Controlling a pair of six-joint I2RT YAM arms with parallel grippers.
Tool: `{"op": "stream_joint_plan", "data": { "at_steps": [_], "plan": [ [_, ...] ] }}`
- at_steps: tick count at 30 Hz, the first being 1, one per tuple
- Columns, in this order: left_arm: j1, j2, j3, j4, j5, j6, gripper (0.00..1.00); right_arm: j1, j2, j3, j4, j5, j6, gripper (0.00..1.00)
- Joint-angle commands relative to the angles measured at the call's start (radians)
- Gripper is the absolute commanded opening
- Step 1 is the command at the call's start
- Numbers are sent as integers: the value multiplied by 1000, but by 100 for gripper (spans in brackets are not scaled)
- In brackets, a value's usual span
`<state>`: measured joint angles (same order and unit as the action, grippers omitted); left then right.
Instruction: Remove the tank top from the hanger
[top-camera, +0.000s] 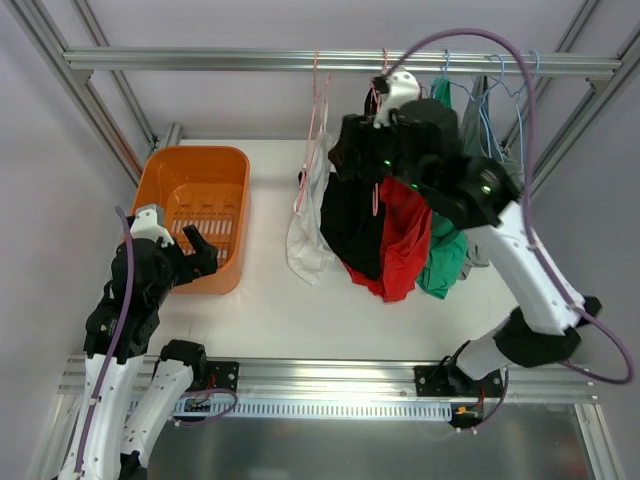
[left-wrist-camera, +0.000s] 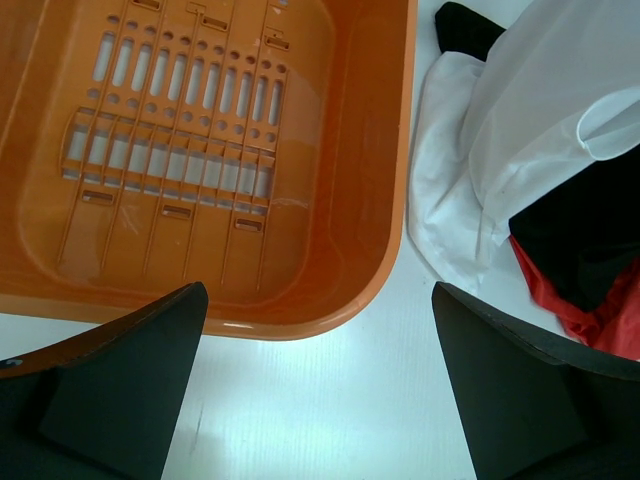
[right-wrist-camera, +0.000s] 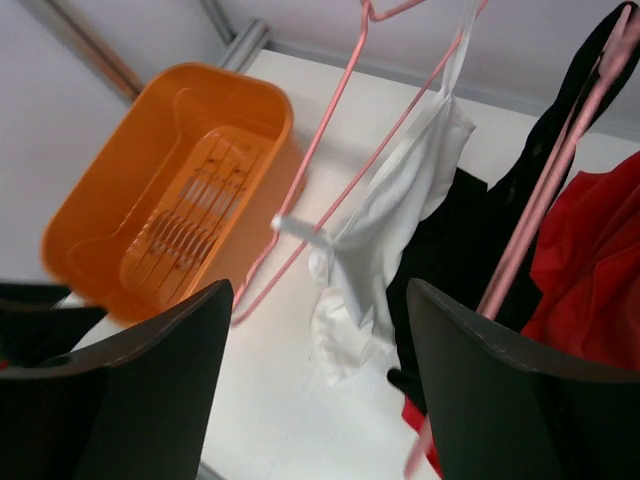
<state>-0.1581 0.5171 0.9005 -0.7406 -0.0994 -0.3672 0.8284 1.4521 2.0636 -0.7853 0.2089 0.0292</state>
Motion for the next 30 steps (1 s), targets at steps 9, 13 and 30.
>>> {"op": "stream_joint_plan", "data": {
  "at_steps": [9, 13, 30],
  "plan": [
    [-3, 47, -12, 24, 81, 2, 99, 31, 379, 320, 95, 198, 20, 66],
    [-3, 55, -12, 26, 92, 5, 99, 31, 432, 317, 115, 254, 37, 56],
    [-3, 38, -15, 32, 98, 11, 98, 31, 407, 236, 173, 346, 104, 2]
  ]
}}
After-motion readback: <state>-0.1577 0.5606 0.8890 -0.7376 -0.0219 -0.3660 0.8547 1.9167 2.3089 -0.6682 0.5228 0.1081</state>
